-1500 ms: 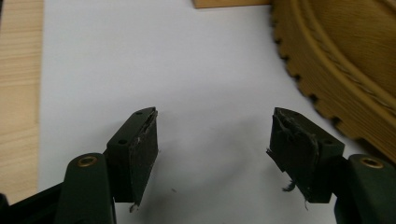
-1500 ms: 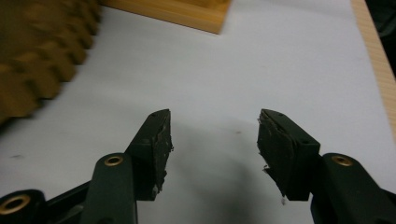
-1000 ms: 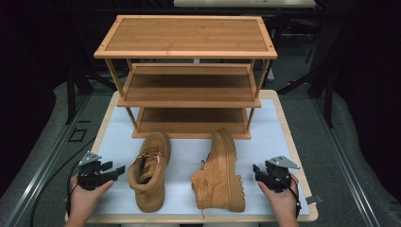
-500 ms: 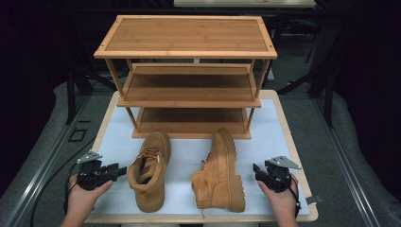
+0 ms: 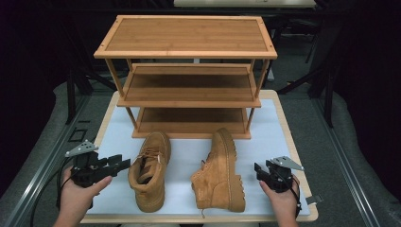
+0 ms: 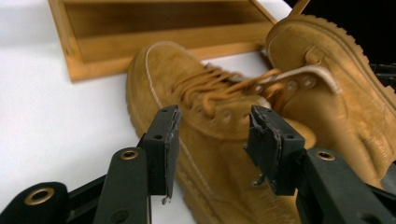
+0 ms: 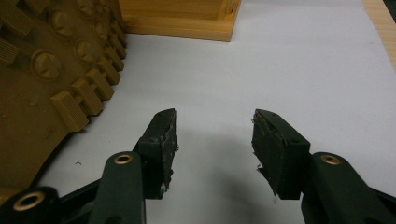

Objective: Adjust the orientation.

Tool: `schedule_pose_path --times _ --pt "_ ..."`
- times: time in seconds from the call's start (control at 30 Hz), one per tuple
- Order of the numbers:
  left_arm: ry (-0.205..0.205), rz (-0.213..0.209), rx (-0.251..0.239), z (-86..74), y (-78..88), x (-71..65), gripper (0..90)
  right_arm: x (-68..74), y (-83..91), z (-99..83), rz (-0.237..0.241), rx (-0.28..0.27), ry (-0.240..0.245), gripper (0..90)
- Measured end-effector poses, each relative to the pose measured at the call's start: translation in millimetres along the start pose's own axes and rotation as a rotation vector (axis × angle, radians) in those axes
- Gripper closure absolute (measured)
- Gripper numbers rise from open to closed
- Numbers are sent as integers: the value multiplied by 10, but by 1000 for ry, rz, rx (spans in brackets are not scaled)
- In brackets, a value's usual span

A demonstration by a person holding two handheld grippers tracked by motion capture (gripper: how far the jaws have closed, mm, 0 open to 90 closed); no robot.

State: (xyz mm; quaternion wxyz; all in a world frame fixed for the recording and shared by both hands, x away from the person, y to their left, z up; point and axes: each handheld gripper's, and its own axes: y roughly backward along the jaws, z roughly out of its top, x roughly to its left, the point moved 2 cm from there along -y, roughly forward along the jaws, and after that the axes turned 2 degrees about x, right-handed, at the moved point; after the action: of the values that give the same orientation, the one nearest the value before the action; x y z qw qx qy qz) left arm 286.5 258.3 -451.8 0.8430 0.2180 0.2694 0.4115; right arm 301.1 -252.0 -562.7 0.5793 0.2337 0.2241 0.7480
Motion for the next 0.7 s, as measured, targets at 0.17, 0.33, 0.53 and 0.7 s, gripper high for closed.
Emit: schedule_pose_path --times 0.17,0.33,0.53,0.7 --pt "15 -43 -7 38 6 -105 512 -15 5 1 -2 -6 -15 491" --pt "6 -37 22 -41 -101 -183 512 -33 -1 -5 3 -6 -23 489" --pt "32 -23 43 -142 -253 -172 568 -50 -13 -16 13 1 -35 480" --pt "40 -26 57 -119 -273 -162 698 -58 -21 -20 12 -5 -47 479"
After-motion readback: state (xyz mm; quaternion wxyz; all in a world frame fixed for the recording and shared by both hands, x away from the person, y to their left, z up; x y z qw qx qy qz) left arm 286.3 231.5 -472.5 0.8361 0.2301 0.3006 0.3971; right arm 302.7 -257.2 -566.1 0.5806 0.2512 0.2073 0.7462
